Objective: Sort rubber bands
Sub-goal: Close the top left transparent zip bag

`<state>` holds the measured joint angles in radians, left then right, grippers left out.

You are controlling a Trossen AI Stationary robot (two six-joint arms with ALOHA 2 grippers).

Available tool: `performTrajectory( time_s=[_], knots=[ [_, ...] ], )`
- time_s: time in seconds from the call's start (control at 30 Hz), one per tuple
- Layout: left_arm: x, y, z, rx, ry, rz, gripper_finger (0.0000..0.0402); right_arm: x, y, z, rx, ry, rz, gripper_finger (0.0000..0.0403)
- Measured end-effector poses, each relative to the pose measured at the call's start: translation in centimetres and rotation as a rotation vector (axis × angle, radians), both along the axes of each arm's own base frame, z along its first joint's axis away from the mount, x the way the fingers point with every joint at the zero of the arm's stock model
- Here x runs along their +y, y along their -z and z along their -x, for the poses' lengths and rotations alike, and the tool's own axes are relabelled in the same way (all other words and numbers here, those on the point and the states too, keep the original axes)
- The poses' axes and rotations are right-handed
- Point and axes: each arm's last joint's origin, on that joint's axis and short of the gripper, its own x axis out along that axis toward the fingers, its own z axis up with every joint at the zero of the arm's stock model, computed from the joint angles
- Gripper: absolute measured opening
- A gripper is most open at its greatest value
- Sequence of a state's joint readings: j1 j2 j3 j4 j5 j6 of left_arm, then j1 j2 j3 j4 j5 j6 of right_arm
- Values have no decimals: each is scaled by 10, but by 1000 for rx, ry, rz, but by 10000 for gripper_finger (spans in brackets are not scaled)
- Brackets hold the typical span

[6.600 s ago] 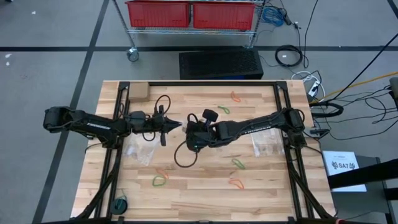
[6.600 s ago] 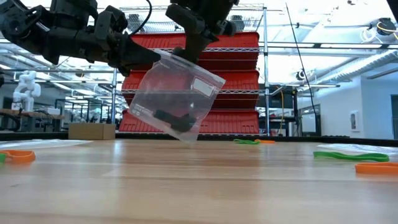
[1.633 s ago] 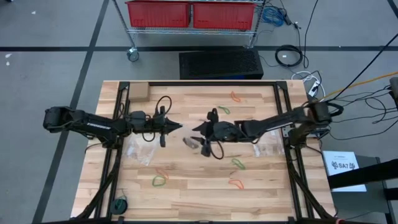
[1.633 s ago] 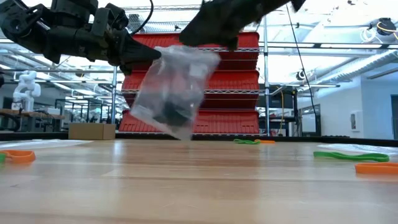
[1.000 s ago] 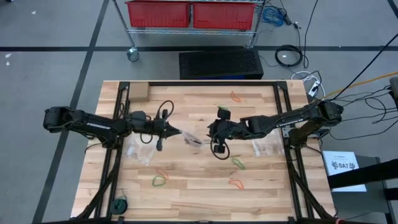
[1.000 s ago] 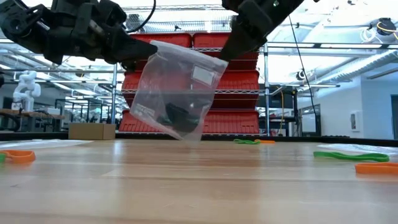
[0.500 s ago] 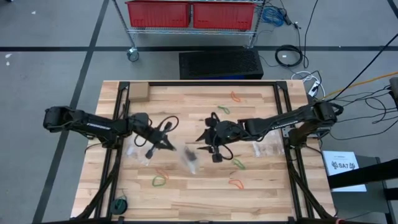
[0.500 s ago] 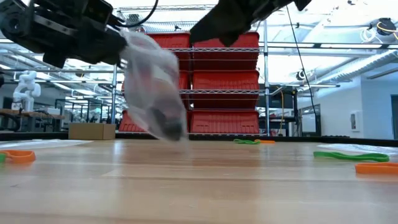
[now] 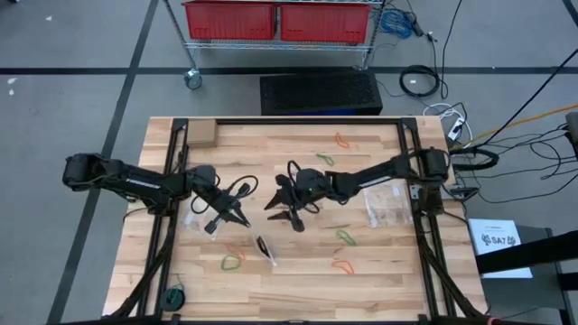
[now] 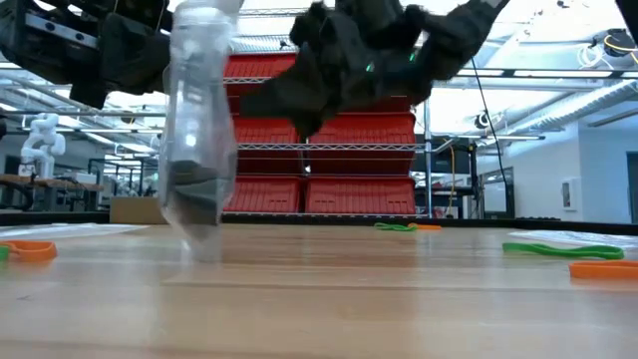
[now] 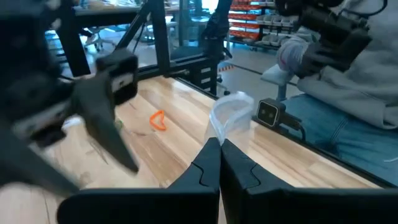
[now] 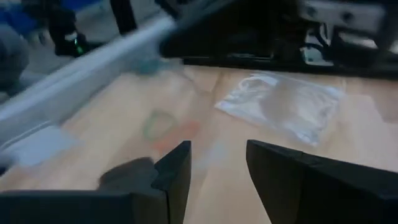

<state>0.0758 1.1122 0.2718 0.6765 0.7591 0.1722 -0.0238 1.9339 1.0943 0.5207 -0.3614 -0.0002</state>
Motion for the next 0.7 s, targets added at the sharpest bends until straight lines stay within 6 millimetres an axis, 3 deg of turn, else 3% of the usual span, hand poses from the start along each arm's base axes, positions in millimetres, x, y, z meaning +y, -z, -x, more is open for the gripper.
performTrajectory(
  time_s=[0.23, 0.47, 0.6, 0.7],
  knots=[
    [3, 2, -2, 19, -112, -13, 0, -10, 12, 7, 201, 168, -43, 146],
    [14, 10, -4, 101, -436, -74, 0, 11, -6, 39, 441, 388, 184, 146],
    [23, 10, -4, 123, -697, -74, 4, 19, -19, 51, 471, 447, 227, 146],
    [27, 10, -4, 138, -771, -35, 24, 24, -23, 55, 482, 464, 239, 146]
  ],
)
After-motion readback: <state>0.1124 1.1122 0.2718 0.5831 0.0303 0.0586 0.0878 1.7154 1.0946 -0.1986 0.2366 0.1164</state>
